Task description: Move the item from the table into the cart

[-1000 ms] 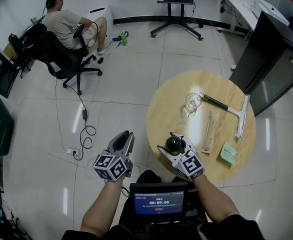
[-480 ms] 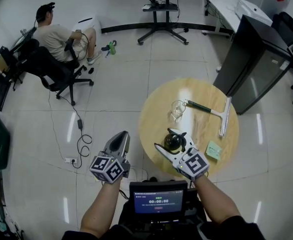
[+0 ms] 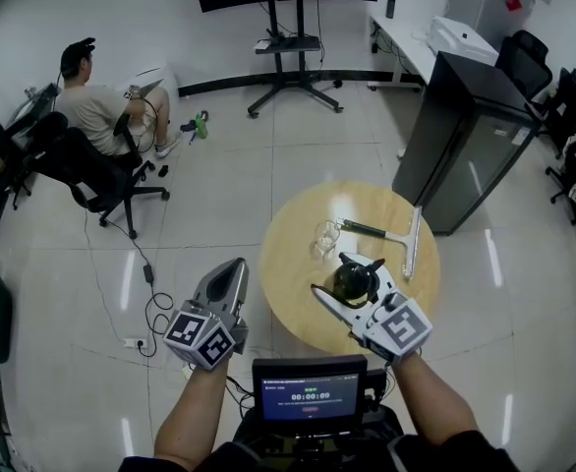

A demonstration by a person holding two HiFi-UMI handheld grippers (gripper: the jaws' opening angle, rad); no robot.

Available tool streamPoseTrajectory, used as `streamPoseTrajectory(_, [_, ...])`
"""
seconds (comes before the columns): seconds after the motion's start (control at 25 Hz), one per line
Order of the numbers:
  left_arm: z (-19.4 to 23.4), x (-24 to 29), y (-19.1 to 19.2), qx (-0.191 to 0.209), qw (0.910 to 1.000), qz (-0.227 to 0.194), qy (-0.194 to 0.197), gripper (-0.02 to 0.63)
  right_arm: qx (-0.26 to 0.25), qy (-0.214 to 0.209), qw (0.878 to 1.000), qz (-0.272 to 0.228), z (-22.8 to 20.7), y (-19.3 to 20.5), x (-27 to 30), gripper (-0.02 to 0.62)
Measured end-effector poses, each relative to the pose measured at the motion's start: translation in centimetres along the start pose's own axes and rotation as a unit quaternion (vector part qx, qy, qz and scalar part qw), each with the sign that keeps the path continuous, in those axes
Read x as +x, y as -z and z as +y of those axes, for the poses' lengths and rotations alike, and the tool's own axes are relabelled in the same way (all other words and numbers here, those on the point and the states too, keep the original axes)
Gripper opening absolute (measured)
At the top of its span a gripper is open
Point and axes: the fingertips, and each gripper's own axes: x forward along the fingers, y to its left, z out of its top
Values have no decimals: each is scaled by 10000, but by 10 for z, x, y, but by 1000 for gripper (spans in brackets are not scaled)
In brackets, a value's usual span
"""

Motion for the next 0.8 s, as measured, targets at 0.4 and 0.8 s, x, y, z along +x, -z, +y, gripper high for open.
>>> streamPoseTrajectory(0.4, [-63, 27, -6, 102, 9980, 177, 598, -15, 95, 374, 9991, -162, -8, -29, -58, 272])
streamPoseTrajectory(0.8, [-230, 104, 23, 374, 9755, 495, 2109, -16, 95, 1973, 9797, -348, -62, -33, -232, 272])
